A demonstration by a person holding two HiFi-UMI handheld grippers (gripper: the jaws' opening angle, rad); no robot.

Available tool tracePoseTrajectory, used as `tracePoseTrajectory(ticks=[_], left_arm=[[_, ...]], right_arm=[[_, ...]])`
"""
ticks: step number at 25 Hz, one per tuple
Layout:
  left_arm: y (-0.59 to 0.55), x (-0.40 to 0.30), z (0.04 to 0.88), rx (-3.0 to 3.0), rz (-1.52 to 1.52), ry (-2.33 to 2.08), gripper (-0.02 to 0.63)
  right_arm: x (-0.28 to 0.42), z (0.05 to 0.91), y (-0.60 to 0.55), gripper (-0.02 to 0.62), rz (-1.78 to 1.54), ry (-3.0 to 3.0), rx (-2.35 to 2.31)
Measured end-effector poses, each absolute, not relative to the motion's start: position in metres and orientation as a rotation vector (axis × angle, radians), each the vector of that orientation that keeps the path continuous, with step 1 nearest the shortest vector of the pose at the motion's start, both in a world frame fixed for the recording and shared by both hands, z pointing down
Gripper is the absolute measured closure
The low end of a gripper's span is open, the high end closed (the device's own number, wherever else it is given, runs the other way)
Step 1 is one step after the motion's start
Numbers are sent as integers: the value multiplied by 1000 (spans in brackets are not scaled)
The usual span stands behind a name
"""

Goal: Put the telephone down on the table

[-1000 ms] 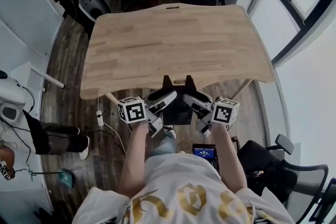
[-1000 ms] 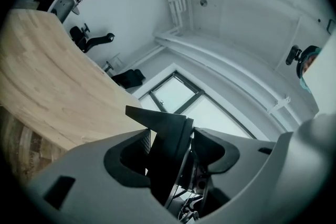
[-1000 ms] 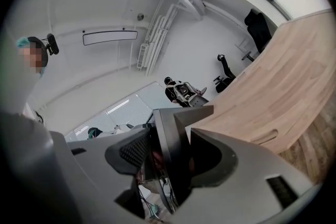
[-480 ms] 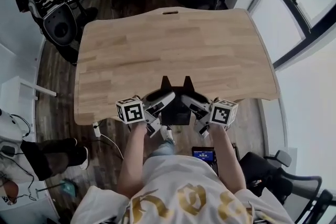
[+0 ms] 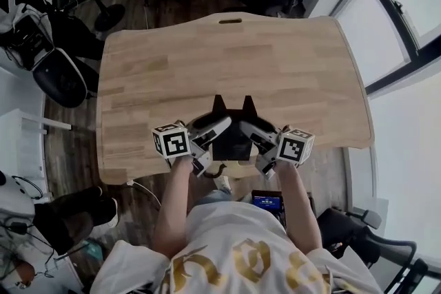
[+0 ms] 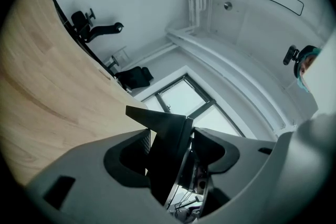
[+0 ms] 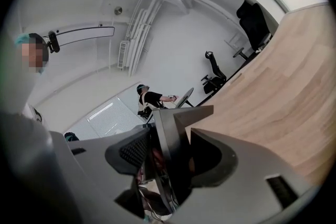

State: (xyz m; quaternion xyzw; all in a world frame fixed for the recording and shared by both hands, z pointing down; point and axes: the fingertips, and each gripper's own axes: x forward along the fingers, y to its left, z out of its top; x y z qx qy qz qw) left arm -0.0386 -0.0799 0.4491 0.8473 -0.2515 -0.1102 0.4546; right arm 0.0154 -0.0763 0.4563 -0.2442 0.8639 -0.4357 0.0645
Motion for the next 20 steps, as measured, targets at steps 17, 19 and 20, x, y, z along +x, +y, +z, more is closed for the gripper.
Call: tracePoseTrajectory(ticks=[17, 19, 20], left_arm=[[-135, -38, 461, 2092, -255, -580, 353], [-138, -40, 463, 2092, -258, -579, 353], [-140, -40, 464, 2091, -259, -582, 354]], right_arm=[[16, 467, -130, 370, -1313, 2567, -775], [14, 469, -134, 370, -1313, 2573, -774], [14, 471, -135, 370, -1314, 2574, -773]])
